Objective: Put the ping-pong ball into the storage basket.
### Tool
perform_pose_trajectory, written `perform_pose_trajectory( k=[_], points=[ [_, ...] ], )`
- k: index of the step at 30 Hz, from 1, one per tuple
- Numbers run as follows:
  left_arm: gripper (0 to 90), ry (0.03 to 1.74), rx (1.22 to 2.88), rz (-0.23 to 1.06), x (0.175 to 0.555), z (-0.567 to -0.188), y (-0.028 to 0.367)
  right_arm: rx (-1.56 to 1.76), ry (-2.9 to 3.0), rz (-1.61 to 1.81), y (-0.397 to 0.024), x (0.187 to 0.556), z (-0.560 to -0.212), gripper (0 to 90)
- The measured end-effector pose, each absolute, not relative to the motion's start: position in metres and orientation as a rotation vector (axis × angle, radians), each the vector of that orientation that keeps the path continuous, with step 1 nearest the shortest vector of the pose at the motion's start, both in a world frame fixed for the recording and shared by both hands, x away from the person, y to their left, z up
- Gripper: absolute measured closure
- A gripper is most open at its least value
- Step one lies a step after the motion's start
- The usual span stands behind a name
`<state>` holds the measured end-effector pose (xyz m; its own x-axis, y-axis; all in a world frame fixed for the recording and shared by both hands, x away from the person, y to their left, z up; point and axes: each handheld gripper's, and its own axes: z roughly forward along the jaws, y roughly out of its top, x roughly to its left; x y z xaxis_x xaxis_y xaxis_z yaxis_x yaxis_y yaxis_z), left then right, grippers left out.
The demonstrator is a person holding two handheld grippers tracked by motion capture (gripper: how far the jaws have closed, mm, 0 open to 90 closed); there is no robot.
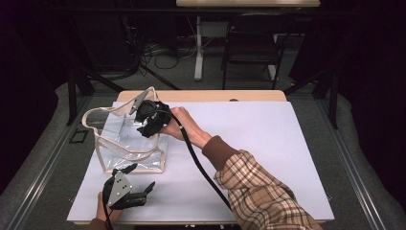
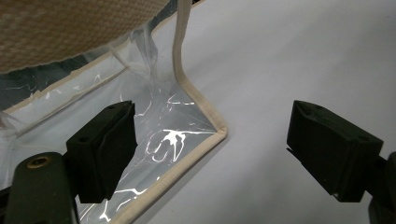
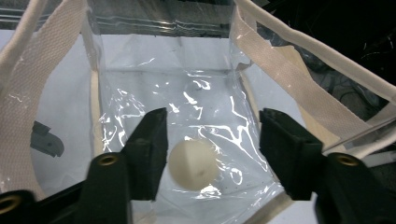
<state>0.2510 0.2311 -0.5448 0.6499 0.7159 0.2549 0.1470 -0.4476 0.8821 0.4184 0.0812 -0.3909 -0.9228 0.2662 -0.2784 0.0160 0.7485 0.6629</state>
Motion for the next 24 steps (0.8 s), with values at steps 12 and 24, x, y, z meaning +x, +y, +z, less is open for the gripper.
perform_pose_trajectory(
  k=[12, 24],
  points=[
    [16.0, 0.676, 1.956, 0.78, 0.251, -0.545, 0.231, 0.274, 2.56, 1.098, 0.054, 0.419, -0.375, 14.6],
    [16.0, 0.678, 1.954, 0.78, 0.251, -0.545, 0.23, 0.289, 2.531, 1.156, 0.022, 0.412, -0.366, 8.3]
  ],
)
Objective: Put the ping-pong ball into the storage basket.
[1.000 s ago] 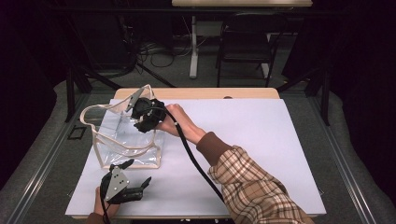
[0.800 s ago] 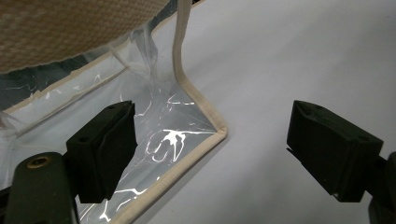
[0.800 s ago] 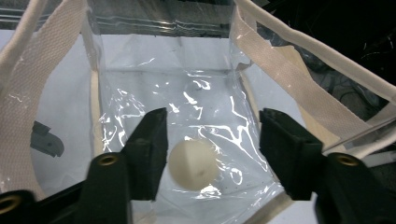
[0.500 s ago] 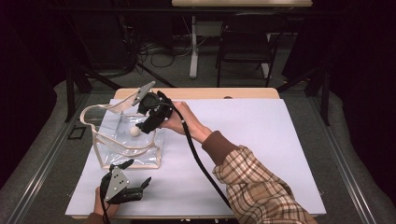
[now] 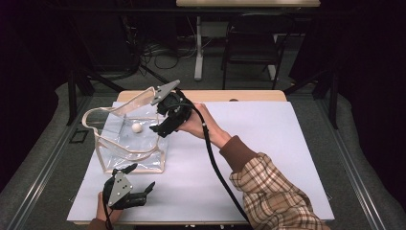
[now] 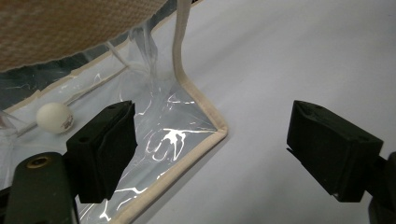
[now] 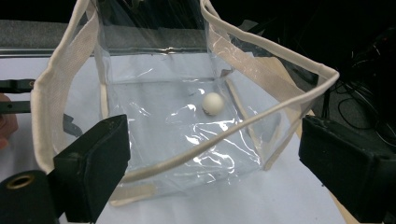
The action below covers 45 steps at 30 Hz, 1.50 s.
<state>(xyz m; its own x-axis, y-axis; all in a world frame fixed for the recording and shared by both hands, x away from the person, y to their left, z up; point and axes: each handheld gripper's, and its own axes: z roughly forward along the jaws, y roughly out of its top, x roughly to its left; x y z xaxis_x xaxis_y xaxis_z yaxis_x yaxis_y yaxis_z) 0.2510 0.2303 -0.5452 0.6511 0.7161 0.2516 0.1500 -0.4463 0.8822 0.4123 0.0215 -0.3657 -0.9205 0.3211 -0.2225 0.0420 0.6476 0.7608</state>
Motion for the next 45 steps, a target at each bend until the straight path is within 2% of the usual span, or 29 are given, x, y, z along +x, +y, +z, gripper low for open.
perform_pose_trajectory(
  k=[22, 45],
  points=[
    [16.0, 0.675, 1.961, 0.783, 0.251, -0.545, 0.229, 0.398, 2.488, 1.143, -0.035, 0.408, -0.382, 4.7],
    [16.0, 0.678, 1.959, 0.78, 0.252, -0.546, 0.229, 0.465, 2.44, 1.155, -0.072, 0.4, -0.409, 1.1]
  ],
)
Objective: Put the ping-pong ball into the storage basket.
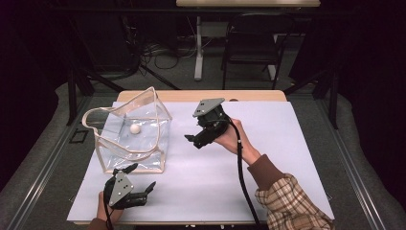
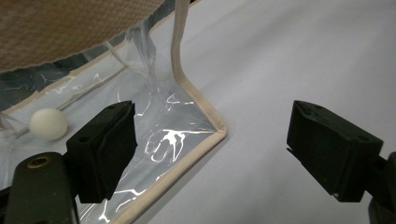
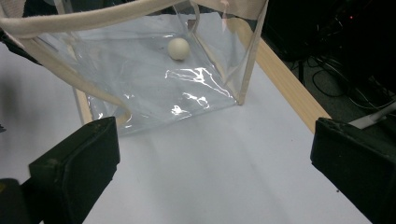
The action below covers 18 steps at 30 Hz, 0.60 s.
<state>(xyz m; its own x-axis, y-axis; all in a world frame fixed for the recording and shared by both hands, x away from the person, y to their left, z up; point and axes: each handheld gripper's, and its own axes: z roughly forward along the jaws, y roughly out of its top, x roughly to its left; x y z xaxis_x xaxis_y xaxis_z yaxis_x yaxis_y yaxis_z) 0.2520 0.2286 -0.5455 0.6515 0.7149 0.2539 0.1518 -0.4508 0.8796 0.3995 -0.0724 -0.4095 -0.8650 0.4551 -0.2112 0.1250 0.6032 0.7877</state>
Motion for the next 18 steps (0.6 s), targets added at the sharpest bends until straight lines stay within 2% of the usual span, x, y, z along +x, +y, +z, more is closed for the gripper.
perform_pose_trajectory(
  k=[18],
  points=[
    [16.0, 0.681, 1.969, 0.783, 0.25, -0.546, 0.23, 0.53, 2.418, 1.163, -0.103, 0.389, -0.434, 1.1]
  ],
)
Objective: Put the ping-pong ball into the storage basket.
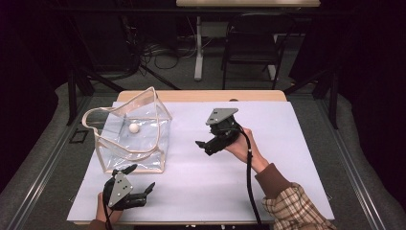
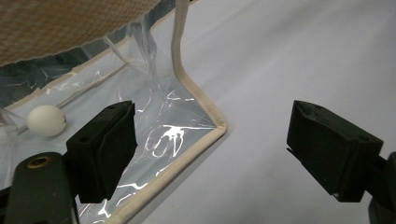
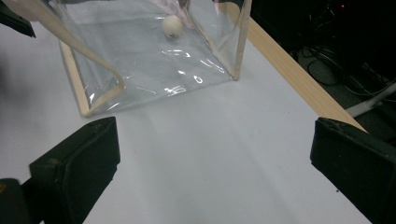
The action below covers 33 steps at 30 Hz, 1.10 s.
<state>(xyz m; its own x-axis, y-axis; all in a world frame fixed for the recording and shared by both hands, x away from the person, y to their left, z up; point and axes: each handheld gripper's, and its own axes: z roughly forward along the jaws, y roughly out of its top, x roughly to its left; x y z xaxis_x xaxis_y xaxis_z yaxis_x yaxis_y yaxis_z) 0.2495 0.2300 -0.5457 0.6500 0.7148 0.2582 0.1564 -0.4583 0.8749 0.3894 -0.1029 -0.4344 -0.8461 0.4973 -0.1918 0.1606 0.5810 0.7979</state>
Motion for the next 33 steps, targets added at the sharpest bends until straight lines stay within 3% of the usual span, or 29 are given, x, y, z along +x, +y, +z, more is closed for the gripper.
perform_pose_trajectory(
  k=[33],
  points=[
    [16.0, 0.671, 1.97, 0.779, 0.249, -0.545, 0.23, 0.64, 2.342, 1.119, -0.156, 0.355, -0.457, 1.6]
  ],
)
